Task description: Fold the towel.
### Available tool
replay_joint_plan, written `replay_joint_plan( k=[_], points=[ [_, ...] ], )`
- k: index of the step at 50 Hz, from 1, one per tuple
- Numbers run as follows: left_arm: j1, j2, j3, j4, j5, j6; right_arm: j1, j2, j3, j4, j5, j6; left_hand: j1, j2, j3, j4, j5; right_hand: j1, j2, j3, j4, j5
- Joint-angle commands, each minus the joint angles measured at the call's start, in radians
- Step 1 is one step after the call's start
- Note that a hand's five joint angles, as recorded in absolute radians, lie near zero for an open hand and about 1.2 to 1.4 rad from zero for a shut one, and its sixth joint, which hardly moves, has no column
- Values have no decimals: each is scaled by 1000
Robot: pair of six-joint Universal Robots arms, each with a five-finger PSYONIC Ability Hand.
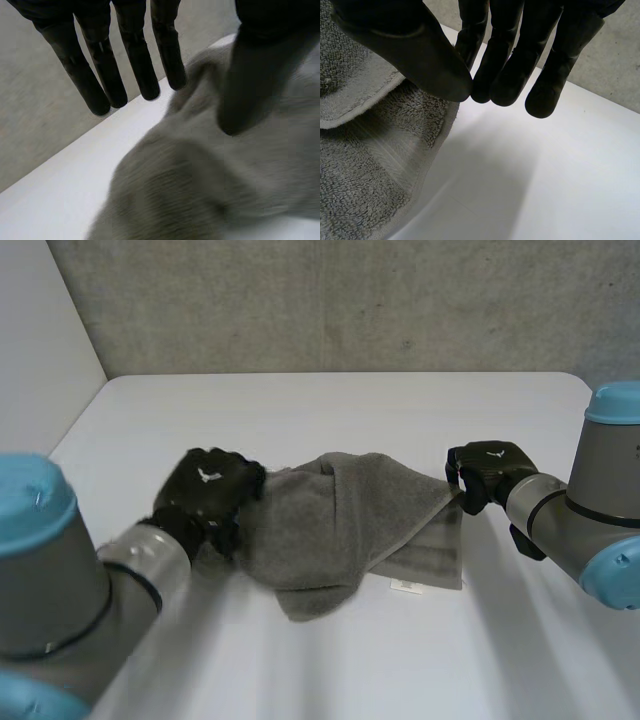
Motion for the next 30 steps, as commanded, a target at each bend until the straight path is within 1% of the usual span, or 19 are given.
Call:
replay_joint_plan(
  k=[1,4,6,7,9,10,11,12,16,18,20,21,22,23,24,25,26,27,30],
  points=[
    [-140,9,-47,8,-3,-3,10,7,1,-1,0,-1,-469,-467,-463,-479,-646,57,67,62,53,49],
    [-160,-37,-30,11,-6,1,13,9,1,-2,0,-2,-494,-491,-487,-503,-670,57,67,62,53,49],
    [-181,-142,26,23,-19,2,14,11,2,-2,1,-2,-497,-494,-490,-506,-673,57,67,62,53,49],
    [-182,-143,26,23,-20,2,14,11,2,-2,1,-2,-497,-494,-490,-506,-673,57,67,62,53,49],
    [-191,-228,78,28,-23,10,16,12,5,-2,1,-2,-497,-494,-490,-506,-673,57,67,62,53,49],
    [-191,-229,79,28,-23,10,16,12,5,-2,1,-2,-497,-494,-490,-506,-673,57,67,62,53,49],
    [-191,-271,106,28,-27,11,16,12,8,-2,1,-2,-491,-488,-484,-500,-667,57,67,62,53,49],
    [-192,-314,138,28,-38,11,14,12,10,-3,1,-2,-488,-485,-481,-497,-664,57,67,62,53,49],
    [-195,-388,203,28,-72,13,14,12,11,-3,0,-2,-476,-474,-470,-486,-652,57,67,62,53,49],
    [-195,-413,230,28,-92,13,13,12,11,-3,0,-2,-441,-438,-434,-450,-617,57,67,62,53,49],
    [-195,-452,275,28,-124,16,10,12,13,-3,-2,-2,-330,-327,-323,-339,-506,57,67,62,53,49],
    [-195,-453,275,28,-124,16,10,12,13,-3,-2,-2,-329,-327,-323,-339,-506,57,67,62,53,49],
    [-195,-466,295,28,-135,16,7,12,13,-3,-3,-2,-219,-216,-212,-228,-395,57,67,62,53,49],
    [-195,-466,295,28,-135,16,7,12,13,-3,-3,-2,-218,-215,-211,-227,-394,57,67,62,53,49],
    [-195,-476,310,29,-141,16,4,9,13,-3,-3,-2,15,17,21,5,-161,57,67,62,53,49],
    [-195,-479,321,29,-141,16,1,7,13,-3,-6,-2,308,310,314,298,132,57,67,62,53,49],
    [-195,-479,321,29,-141,16,1,7,13,-3,-6,-2,311,313,317,301,134,57,67,62,53,49],
    [-194,-477,325,28,-141,16,-1,3,11,-3,-8,-2,578,581,585,569,402,57,67,62,53,49],
    [-182,-454,319,28,-142,14,-2,-6,7,0,-11,-2,610,612,616,600,434,57,67,62,53,49]
  ],
)
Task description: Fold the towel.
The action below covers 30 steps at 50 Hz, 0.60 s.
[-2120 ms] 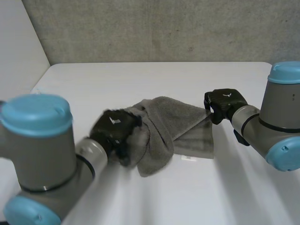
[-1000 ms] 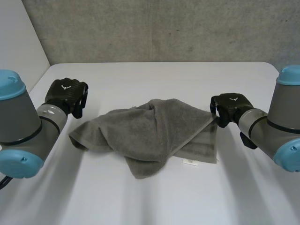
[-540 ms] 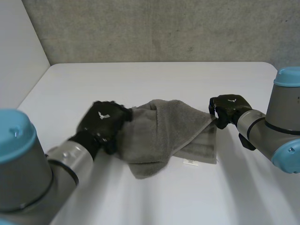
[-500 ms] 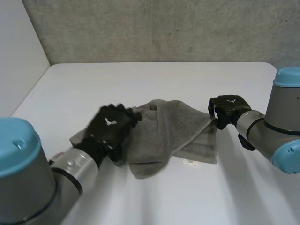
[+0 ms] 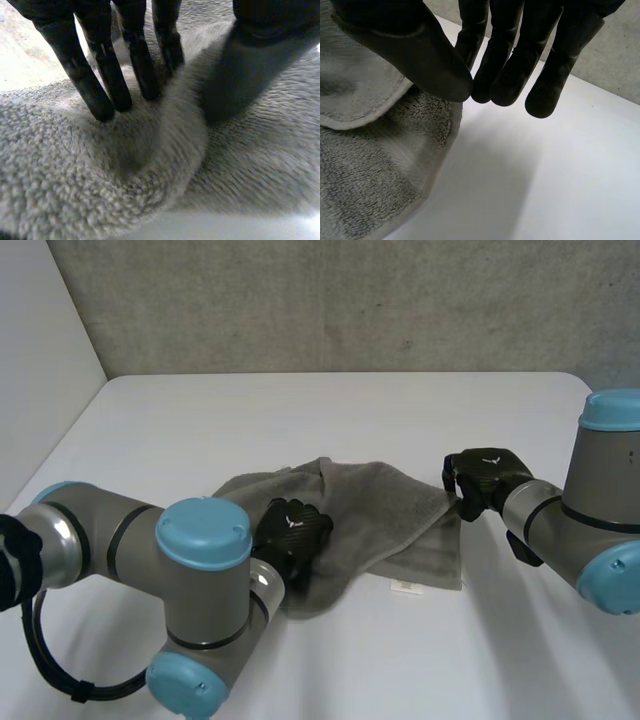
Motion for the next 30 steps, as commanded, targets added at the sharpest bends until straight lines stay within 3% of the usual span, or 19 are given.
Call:
replay_joint_plan(
  k=[1,16,21,23,24,26,30],
  points=[
    [17,45,8,-2,-10,-5,-9,-25,-8,5,-7,0,213,203,184,166,31,57,67,62,53,49],
    [60,458,-86,-13,9,-15,-10,-255,-60,55,-56,5,213,203,184,166,31,57,67,62,53,49],
    [164,519,-104,-15,26,-11,0,-283,-64,100,-77,0,213,203,184,166,31,57,67,62,53,49],
    [248,521,-110,-22,82,-12,10,-283,-61,112,-88,0,213,203,184,166,31,57,67,62,53,49],
    [248,521,-110,-22,82,-12,10,-283,-61,112,-88,0,213,203,184,166,31,57,67,62,53,49],
    [326,510,-123,-31,168,-14,29,-276,-54,111,-91,3,213,203,184,166,31,57,67,62,53,49],
    [393,453,-132,-28,265,-12,103,-243,-67,98,-84,0,213,203,184,166,31,57,67,62,53,49]
  ],
)
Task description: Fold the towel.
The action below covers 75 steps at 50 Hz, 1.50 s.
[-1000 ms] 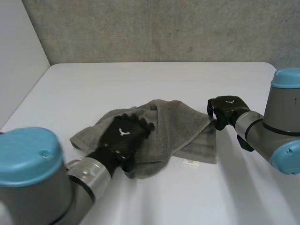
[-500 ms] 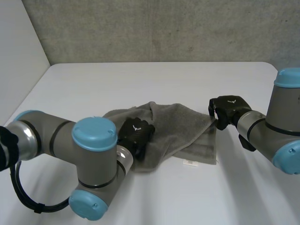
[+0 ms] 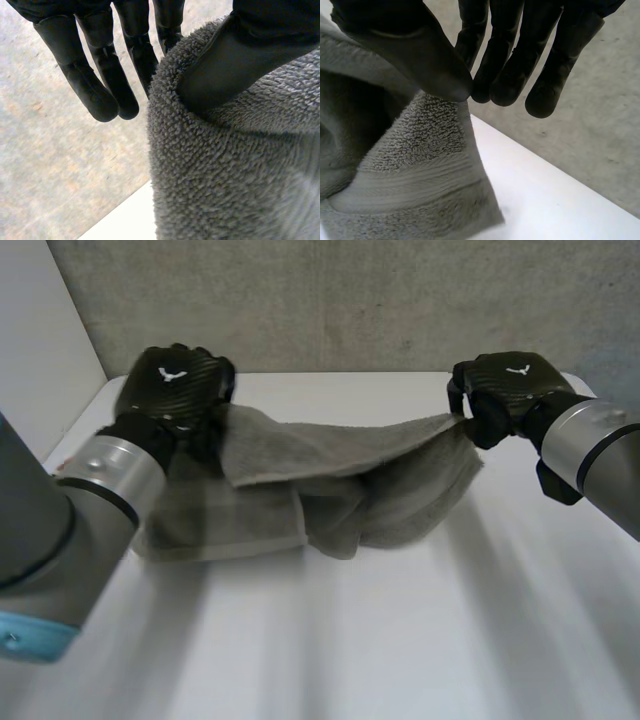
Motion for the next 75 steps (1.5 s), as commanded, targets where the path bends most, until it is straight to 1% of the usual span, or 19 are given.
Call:
replay_joint_plan(
  k=[1,5,7,10,14,15,16,18,19,21,27,30,35,41,45,60,65,70,75],
  points=[
    [155,-119,-14,0,192,-2,130,87,-22,-15,16,-5,-41,-86,-147,-118,-257,55,63,62,53,49],
    [186,-216,8,-2,225,12,200,199,-95,-12,33,-18,-41,-86,-147,-118,-257,55,63,62,53,49],
    [230,-296,49,0,226,20,229,282,-149,-10,83,-32,-41,-86,-147,-118,-257,55,63,62,53,49],
    [285,-382,104,-8,232,21,244,337,-190,-9,137,-45,-41,-86,-147,-118,-257,55,63,62,53,49],
    [305,-436,158,-19,235,9,264,368,-220,-9,162,-59,-41,-86,-147,-118,-257,55,63,62,53,49],
    [305,-442,170,-31,234,7,276,379,-230,-9,171,-62,-151,-197,-257,-228,-367,55,63,62,53,49],
    [305,-442,170,-31,234,7,276,379,-230,-9,171,-62,-152,-198,-258,-229,-368,55,63,62,53,49],
    [301,-436,182,-64,231,1,283,385,-235,-10,174,-64,-477,-522,-582,-554,-692,55,63,62,53,49],
    [301,-436,182,-65,231,1,283,385,-235,-10,174,-64,-478,-524,-584,-555,-694,55,63,62,53,49],
    [278,-398,184,-100,223,-6,277,387,-232,-10,180,-62,-849,-895,-955,-926,-1065,55,63,62,53,49],
    [187,-275,150,-123,199,-84,269,380,-226,-18,198,-56,-1003,-1049,-1109,-1080,-1219,55,63,62,53,49],
    [169,-241,129,-123,179,-112,267,377,-227,-18,214,-55,-1021,-1067,-1127,-1098,-1237,55,63,62,53,49],
    [104,-95,43,-117,79,-157,205,379,-235,-20,268,-55,-1027,-1073,-1133,-1104,-1243,55,63,62,53,49],
    [24,-98,3,-103,31,-152,189,384,-218,-21,266,-50,-1030,-1075,-1136,-1107,-1246,55,63,62,53,49],
    [-40,-199,9,-42,-4,-148,189,385,-189,-24,265,-50,-1039,-1084,-1144,-1116,-1255,55,63,62,53,49],
    [-111,-425,109,-11,-13,-128,184,382,-165,-32,260,-50,-1077,-1122,-1183,-1154,-1293,55,63,62,53,49],
    [-123,-486,156,18,-90,-124,184,384,-158,-32,258,-50,-1071,-1117,-1177,-1148,-1287,55,63,62,53,49],
    [-123,-542,215,82,-211,-97,184,382,-148,-32,240,-50,-1036,-1082,-1142,-1113,-1252,55,63,62,53,49],
    [-117,-552,228,154,-265,-62,183,382,-148,-32,238,-50,-928,-973,-1033,-1005,-1143,55,63,62,53,49]
  ],
)
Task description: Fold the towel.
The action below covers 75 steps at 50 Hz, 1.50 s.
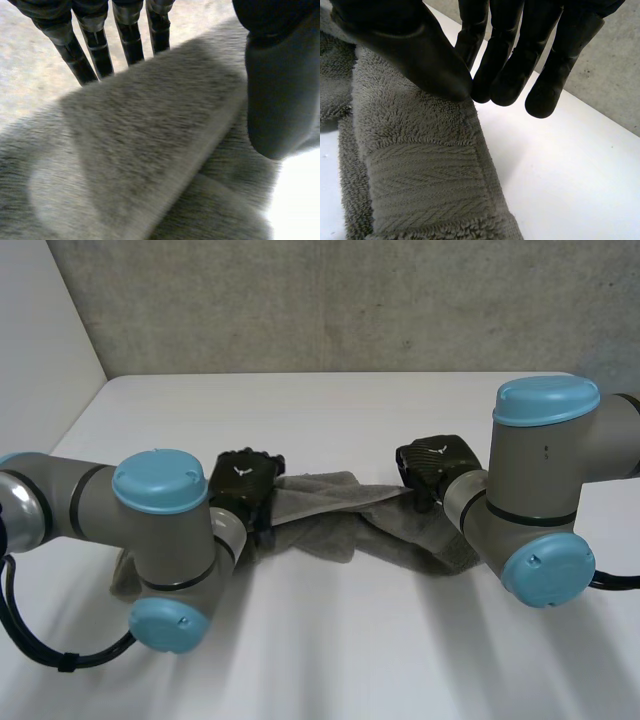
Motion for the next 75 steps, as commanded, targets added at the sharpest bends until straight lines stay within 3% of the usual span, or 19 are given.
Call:
replay_joint_plan(
  k=[1,6,12,14,15,17,19,20,25,28,33,36,40,47,49,50,52,63,75],
  points=[
    [7,-27,33,95,-98,47,-3,-1,4,-2,-9,0,48,39,54,46,-122,54,63,58,53,43],
    [35,20,1,183,-174,56,-14,-10,5,-8,-10,0,145,136,151,143,-25,54,63,58,53,43],
    [53,101,-56,194,-184,64,-17,-22,4,-8,-20,-2,198,189,204,196,28,54,63,58,53,43],
    [70,132,-77,194,-176,79,-21,-22,2,-6,-36,-3,519,510,525,517,349,54,63,58,53,43],
    [70,132,-77,194,-176,79,-21,-22,2,-6,-36,-3,521,512,526,519,351,54,63,58,53,43],
    [87,138,-79,192,-149,113,-20,-21,-10,-3,-50,-5,854,845,860,852,684,54,63,58,53,43],
    [96,132,-74,191,-121,136,-20,-18,-18,-3,-53,-8,934,925,939,932,763,54,63,58,53,43],
    [96,132,-74,191,-121,136,-20,-18,-18,-3,-53,-8,935,926,940,932,764,54,63,58,53,43],
    [136,74,4,194,41,283,-15,25,-132,-6,-53,-15,935,926,940,932,764,54,63,58,53,43],
    [138,58,50,195,74,331,-15,42,-197,-6,-52,-17,935,926,940,932,764,54,63,58,53,43],
    [136,32,333,195,115,456,-18,61,-486,-83,-44,-15,935,926,940,932,764,54,63,58,53,43],
    [138,35,410,198,119,469,-18,57,-530,-146,-43,-14,935,926,940,932,764,54,63,58,53,43],
    [138,61,605,227,119,457,-20,-4,-542,-351,-39,-14,935,926,940,932,764,54,63,58,53,43],
    [119,97,588,194,112,361,-15,-107,-384,-321,-56,-12,935,926,940,932,764,54,63,58,53,43],
    [119,118,449,142,112,281,-6,-116,-261,-316,-76,-15,372,363,377,369,201,54,63,58,53,43],
    [119,118,449,141,112,280,-6,-116,-260,-316,-76,-15,368,359,374,366,198,54,63,58,53,43],
    [116,123,310,122,112,204,-3,-119,-156,-318,-95,-17,67,58,72,65,-104,54,63,58,53,43],
    [58,109,-36,111,119,-8,-23,-119,-6,-307,-101,-26,-51,-60,-46,-54,-222,54,63,58,53,43],
    [-36,118,-171,68,125,-2,-109,-142,102,-307,-86,-159,-204,-213,-199,-206,-375,54,63,58,53,43]
  ],
)
